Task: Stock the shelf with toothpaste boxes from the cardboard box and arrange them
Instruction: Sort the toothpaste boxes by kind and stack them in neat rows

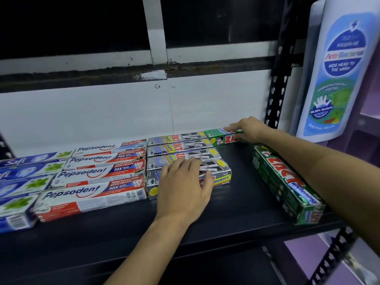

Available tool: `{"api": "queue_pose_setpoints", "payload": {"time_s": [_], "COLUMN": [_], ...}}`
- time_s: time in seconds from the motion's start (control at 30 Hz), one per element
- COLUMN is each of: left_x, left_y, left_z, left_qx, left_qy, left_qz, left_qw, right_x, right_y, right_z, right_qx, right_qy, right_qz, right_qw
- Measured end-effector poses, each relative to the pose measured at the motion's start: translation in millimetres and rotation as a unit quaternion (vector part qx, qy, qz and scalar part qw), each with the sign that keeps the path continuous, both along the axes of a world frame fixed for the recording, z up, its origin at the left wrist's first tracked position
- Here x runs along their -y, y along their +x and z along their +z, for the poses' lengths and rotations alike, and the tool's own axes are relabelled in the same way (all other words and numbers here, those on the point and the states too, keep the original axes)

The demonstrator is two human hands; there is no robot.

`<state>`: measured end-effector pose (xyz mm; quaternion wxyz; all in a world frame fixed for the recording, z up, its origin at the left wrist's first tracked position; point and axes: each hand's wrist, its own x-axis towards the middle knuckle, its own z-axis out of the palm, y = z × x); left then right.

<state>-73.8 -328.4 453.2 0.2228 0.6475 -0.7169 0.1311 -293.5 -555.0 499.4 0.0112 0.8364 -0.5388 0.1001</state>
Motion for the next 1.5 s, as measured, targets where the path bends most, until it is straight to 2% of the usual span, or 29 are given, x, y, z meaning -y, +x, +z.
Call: {"api": "queue_pose_setpoints", "payload": {"time_s": [0.53,0.83,1.03,1.13,1.3,1.43,1.5], "left_x": [0,-1,-2,-5,-7,-14,-22], "left_y": [0,0,1,1,1,-6,-19], "left_z": [-1,-2,-1,-1,3,7,11], "left_qx": [0.002,0.000,-0.001,-0.005,-0.014,-0.002,-0.029], "left_qy": [-0.006,-0.015,-0.014,-0.022,-0.039,-0.075,-0.062], "left_qz": [0.001,-0.003,-0.011,-0.021,-0.070,-0.157,-0.201], "left_qw": [1.000,1.000,1.000,1.000,0.997,0.985,0.977], "right_x": [-21,-100,-165,-194,-228,-239,-248], "right_y": [-4,-48,-85,-96,-97,-95,-92], "right_z": [9,55,50,32,-4,-11,-10], "right_qx": [0.013,0.107,0.067,0.080,0.057,0.047,0.049], "right_qy": [0.004,0.011,0.040,0.059,0.022,-0.024,-0.029], "right_qz": [-0.014,-0.055,-0.129,-0.168,-0.160,-0.176,-0.179], "right_qw": [1.000,0.993,0.989,0.981,0.985,0.983,0.982]}}
